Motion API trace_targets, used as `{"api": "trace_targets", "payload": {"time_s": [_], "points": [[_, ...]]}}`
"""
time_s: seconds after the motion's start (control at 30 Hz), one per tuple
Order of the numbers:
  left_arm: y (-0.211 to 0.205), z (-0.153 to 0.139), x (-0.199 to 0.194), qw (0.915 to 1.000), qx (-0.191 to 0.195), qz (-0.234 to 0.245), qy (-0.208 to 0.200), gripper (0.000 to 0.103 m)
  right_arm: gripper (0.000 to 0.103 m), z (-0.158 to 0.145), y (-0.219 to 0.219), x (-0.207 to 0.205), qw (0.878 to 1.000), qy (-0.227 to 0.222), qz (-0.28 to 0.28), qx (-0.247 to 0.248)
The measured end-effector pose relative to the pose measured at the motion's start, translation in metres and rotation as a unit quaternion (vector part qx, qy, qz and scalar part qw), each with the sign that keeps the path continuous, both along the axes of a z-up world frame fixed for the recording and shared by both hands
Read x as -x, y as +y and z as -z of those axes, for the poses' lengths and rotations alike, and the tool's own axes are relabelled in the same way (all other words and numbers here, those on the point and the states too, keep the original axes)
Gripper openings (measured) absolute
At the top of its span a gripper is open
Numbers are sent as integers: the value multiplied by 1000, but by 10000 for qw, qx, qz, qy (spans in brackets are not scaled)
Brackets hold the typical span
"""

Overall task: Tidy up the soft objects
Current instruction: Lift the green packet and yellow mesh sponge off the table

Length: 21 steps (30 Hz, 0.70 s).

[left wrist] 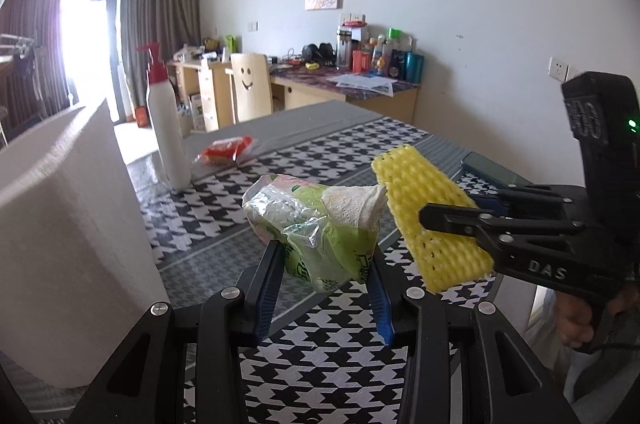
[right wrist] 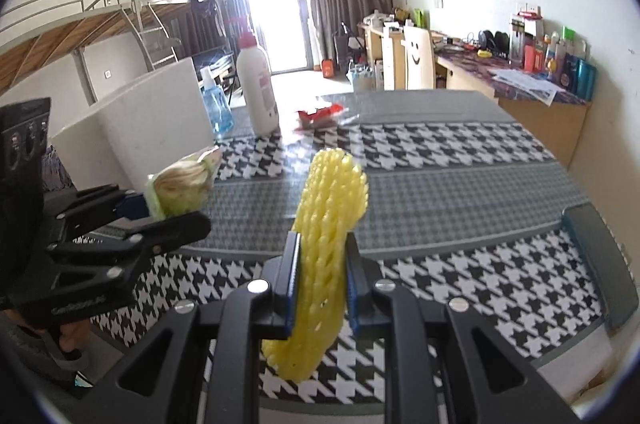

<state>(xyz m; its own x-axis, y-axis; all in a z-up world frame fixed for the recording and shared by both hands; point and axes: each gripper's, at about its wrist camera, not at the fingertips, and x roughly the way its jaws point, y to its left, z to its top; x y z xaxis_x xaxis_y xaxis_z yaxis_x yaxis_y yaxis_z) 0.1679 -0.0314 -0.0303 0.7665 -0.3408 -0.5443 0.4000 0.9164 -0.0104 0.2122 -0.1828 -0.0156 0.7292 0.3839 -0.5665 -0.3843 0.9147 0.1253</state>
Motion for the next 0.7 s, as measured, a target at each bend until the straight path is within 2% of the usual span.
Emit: {"api": "trace_targets", "payload": {"time_s": [0.7], "points": [[10,-39,23,9983,-84,-172,-557,42,24,-45,13,-2,9984,-493,-167,-202]]}}
